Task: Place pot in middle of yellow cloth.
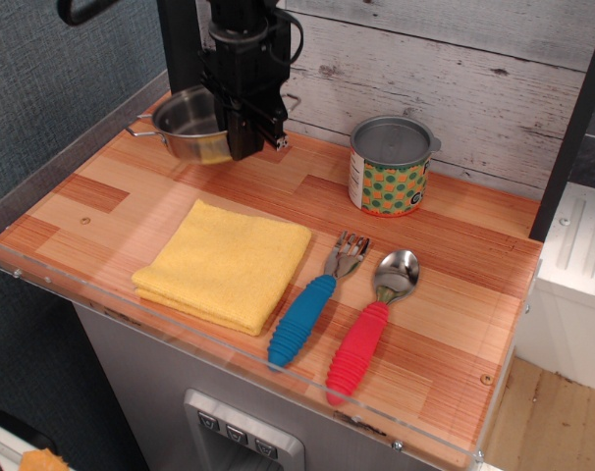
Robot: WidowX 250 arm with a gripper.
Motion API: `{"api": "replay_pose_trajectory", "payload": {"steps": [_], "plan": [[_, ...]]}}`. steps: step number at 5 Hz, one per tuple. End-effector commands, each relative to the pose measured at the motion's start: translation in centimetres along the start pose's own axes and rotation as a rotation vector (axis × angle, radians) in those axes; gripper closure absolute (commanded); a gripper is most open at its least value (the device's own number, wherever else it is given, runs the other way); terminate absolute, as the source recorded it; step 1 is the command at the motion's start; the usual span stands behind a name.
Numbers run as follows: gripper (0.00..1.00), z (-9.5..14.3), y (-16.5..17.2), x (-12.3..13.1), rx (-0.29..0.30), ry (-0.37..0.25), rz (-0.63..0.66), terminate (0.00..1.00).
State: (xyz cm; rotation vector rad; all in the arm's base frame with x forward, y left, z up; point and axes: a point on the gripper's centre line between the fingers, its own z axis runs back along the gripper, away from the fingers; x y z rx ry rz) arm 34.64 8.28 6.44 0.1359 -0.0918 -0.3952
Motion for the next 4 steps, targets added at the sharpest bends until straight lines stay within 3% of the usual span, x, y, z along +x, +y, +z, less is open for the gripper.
{"api": "replay_pose_trajectory", "payload": {"steps": [1,2,3,4], "plan": [[1.0,3.7,-2.5,-0.4,-0.006,0.022,0.132,0.0],[1.0,3.6,-3.9,-1.5,-0.018,0.041,0.245,0.0],[1.0,2.4,-5.9,-2.9,-0.024,0.019,0.311,0.0],[1.0,1.9,-7.6,-3.5,-0.033,0.011,0.293,0.0]]}}
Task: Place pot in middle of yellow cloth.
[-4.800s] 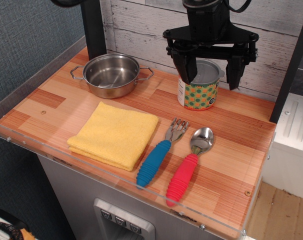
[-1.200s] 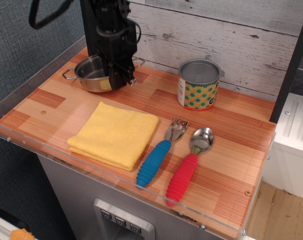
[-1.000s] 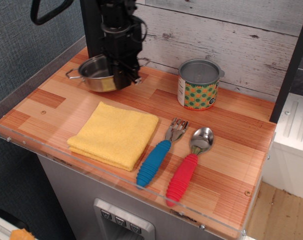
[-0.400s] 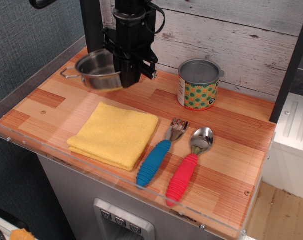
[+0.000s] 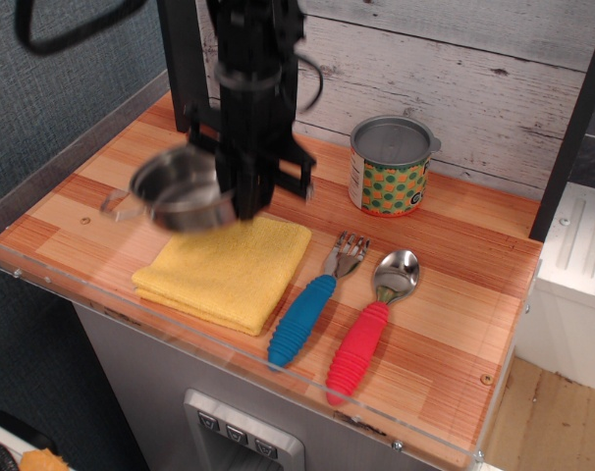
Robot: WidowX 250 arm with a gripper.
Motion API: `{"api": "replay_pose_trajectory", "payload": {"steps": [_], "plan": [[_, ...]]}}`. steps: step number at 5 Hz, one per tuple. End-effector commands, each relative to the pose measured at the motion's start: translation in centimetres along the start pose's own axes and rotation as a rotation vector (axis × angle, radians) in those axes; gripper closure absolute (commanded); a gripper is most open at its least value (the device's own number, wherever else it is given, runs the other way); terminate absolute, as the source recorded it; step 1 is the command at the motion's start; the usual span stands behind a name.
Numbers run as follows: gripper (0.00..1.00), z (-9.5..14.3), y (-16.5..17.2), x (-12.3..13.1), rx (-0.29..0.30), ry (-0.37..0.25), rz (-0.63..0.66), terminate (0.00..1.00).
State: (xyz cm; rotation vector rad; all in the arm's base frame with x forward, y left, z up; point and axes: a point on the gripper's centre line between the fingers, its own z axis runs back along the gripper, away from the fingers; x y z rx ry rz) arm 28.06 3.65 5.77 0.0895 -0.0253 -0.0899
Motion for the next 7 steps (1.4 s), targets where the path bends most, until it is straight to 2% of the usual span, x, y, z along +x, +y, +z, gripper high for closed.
{"api": "replay_pose_trajectory", "payload": {"steps": [1,4,6,7], "plan": [[1.0,0.8,-1.7,0.0,0.012,-0.049,-0.016,0.0],[1.0,-1.0,-1.1,0.1,0.036,-0.045,0.009,0.0],[1.0,-2.3,-1.3,0.2,-0.01,-0.031,-0.001,0.0],[0.0,-2.2,-1.4,0.1,-0.049,-0.053,-0.005,0.0]]}}
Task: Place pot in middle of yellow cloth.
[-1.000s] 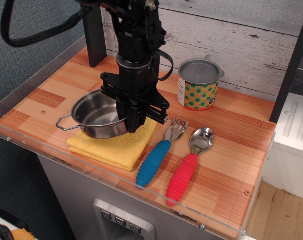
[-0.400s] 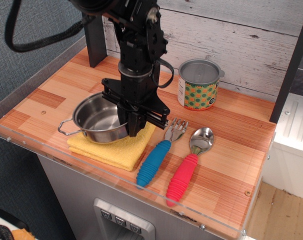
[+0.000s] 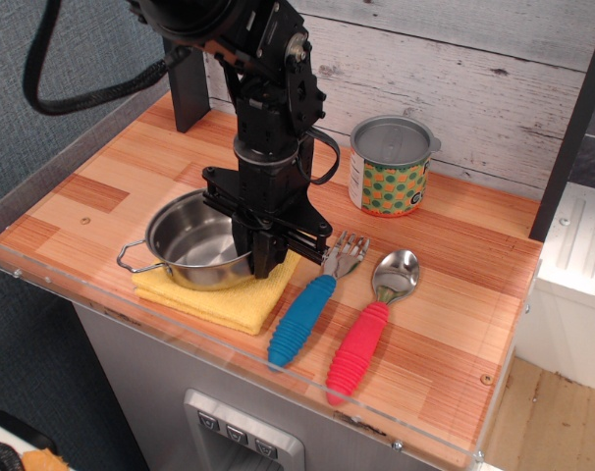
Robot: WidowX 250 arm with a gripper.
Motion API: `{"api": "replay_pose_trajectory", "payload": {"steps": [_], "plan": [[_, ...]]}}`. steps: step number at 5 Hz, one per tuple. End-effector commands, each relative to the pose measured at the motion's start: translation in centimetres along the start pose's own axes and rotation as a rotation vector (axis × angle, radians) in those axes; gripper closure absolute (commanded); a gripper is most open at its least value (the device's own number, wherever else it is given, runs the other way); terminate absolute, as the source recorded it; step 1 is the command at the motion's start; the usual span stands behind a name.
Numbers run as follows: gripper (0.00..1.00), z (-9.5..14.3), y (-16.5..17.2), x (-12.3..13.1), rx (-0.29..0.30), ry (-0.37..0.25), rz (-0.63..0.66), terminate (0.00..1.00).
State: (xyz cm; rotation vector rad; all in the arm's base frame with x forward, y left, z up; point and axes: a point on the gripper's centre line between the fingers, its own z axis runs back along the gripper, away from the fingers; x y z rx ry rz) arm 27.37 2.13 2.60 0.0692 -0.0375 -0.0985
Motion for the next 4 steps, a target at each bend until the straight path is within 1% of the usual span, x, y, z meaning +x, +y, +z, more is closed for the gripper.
{"api": "replay_pose_trajectory", "payload": {"steps": [1,2,3,4], "plan": [[0.0,1.5,0.5,0.5,-0.092,-0.08,0.02,0.0],[0.0,2.4,0.4,0.4,-0.119,-0.096,0.042,0.0],[0.0,3.7,0.1,0.4,-0.133,-0.127,0.037,0.0],[0.0,5.4,0.0,0.7,-0.125,-0.154,0.032,0.0]]}}
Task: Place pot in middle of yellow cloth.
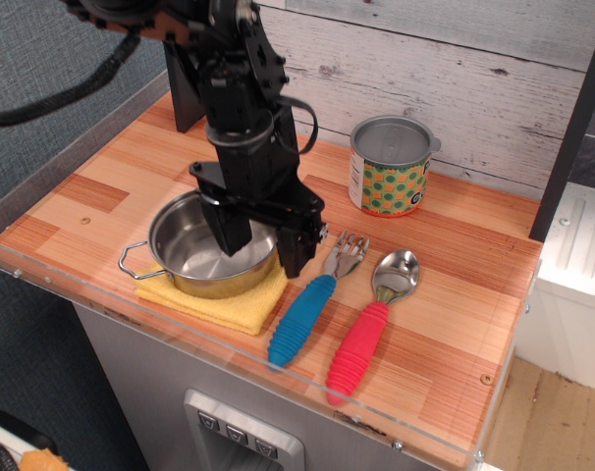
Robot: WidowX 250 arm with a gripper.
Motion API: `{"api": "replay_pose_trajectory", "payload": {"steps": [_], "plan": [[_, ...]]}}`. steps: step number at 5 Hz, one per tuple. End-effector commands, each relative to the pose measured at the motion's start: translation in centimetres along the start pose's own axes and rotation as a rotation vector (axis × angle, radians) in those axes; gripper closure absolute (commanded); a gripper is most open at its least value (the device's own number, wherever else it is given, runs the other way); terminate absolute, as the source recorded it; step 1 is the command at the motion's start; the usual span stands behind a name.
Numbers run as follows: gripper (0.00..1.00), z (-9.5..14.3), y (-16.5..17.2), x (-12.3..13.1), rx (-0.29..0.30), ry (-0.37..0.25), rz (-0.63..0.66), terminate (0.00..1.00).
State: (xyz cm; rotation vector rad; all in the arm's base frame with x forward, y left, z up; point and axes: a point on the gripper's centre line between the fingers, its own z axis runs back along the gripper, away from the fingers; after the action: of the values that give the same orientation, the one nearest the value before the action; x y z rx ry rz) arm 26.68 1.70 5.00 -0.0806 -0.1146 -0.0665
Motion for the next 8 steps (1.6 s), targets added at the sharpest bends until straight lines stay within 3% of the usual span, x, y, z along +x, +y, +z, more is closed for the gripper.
{"api": "replay_pose_trajectory", "payload": {"steps": [1,3,4,6,8], "plan": [[0.0,4.2,-0.5,2.1,0.025,-0.076,-0.056,0.0],[0.0,6.4,-0.7,3.7,0.044,-0.079,-0.133,0.0],[0.0,7.4,-0.5,4.1,0.035,-0.101,-0.088,0.0],[0.0,7.8,-0.9,5.5,0.02,-0.129,0.097,0.0],[0.0,8.3,0.8,6.8,0.062,-0.186,0.268,0.0]]}}
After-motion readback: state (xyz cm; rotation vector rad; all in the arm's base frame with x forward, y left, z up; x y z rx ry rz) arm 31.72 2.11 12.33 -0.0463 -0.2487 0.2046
